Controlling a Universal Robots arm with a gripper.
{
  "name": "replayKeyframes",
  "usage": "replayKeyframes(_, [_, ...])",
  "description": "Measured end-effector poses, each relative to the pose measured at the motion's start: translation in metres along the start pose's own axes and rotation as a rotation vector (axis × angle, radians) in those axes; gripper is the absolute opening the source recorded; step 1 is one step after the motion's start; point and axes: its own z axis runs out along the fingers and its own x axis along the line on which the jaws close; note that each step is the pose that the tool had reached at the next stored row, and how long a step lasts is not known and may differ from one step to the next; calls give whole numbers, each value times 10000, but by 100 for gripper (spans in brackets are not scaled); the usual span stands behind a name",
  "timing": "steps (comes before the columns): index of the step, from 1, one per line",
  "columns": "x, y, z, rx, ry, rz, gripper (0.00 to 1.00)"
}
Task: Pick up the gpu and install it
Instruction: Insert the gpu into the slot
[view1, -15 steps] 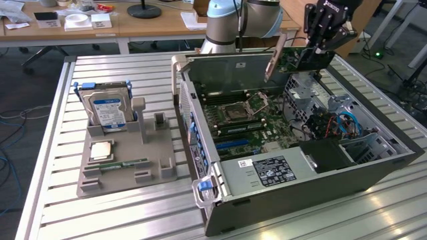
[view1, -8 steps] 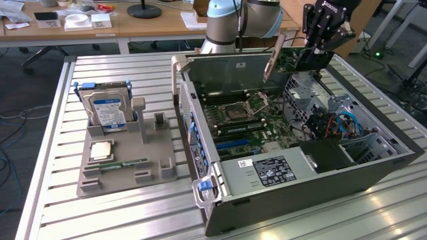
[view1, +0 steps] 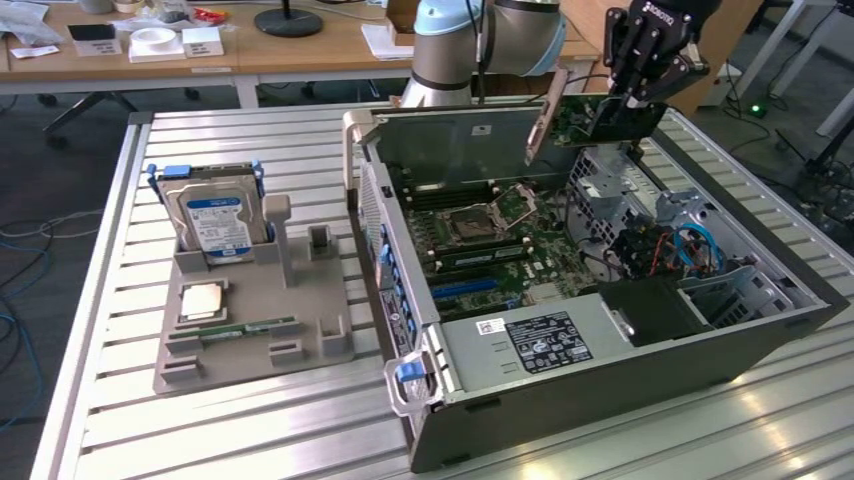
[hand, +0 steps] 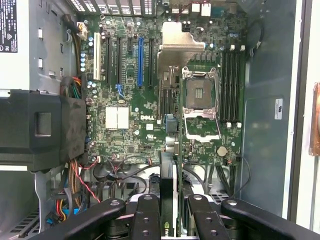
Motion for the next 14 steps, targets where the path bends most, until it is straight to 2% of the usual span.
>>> replayKeyframes(7, [0, 4, 0, 0, 0, 2, 26])
replayKeyframes(14, [0, 62, 1, 1, 1, 1, 26])
